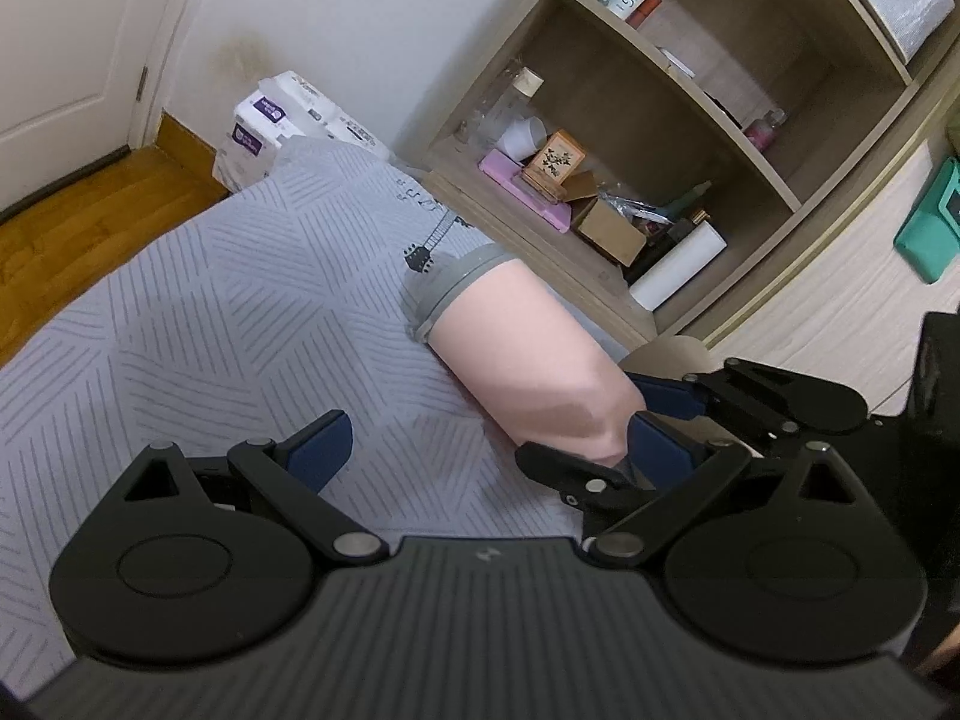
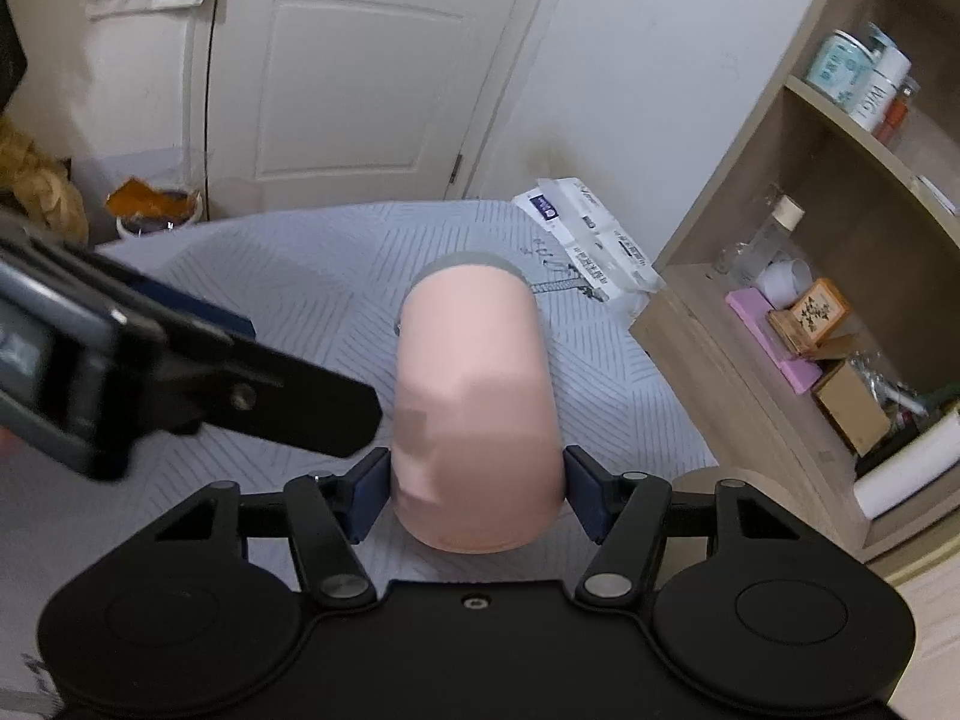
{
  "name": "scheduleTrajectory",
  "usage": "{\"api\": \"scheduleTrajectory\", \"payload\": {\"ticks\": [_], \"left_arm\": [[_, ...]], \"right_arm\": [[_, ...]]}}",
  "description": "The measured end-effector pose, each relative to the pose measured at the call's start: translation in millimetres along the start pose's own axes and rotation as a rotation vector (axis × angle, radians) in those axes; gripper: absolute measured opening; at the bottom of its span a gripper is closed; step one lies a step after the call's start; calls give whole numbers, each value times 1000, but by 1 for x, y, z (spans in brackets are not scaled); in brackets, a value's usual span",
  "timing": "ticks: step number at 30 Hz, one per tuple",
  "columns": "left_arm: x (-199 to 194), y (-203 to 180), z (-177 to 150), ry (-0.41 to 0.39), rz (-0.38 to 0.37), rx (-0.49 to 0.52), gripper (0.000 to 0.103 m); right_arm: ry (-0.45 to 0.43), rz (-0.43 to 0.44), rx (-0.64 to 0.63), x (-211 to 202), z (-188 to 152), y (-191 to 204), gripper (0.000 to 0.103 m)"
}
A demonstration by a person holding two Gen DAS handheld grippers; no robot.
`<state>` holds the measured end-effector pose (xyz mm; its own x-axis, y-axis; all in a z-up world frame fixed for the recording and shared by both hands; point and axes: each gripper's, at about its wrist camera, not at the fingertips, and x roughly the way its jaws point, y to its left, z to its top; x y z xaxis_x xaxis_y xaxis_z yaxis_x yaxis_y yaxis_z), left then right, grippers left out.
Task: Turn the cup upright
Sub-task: 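Lift the pink cup with the right tool and rotate it upright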
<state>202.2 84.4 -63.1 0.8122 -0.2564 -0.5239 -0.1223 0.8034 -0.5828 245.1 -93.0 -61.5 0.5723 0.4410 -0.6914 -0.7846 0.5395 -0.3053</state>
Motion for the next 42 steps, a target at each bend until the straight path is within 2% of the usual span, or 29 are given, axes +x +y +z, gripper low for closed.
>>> {"api": "scheduleTrajectory", "payload": {"ticks": [11,16,20,24,31,42], "left_arm": [[-16,2,-10,12,-58,-35,98],[-24,-1,-17,14,-83,-41,98],[-26,-9,-25,54,-112,-38,98],[-30,-9,-34,83,-143,-79,93],[-27,-15,-45,168,-170,-81,89],[-14,-21,-59,225,-141,-76,80]], "right_arm": [[9,46,167,-27,-12,13,67],[-5,53,253,-43,-28,20,67],[-7,76,318,-59,-41,27,67],[3,84,363,-74,-58,37,67],[4,149,505,-87,-85,36,67],[30,219,567,-81,-103,33,67]]}}
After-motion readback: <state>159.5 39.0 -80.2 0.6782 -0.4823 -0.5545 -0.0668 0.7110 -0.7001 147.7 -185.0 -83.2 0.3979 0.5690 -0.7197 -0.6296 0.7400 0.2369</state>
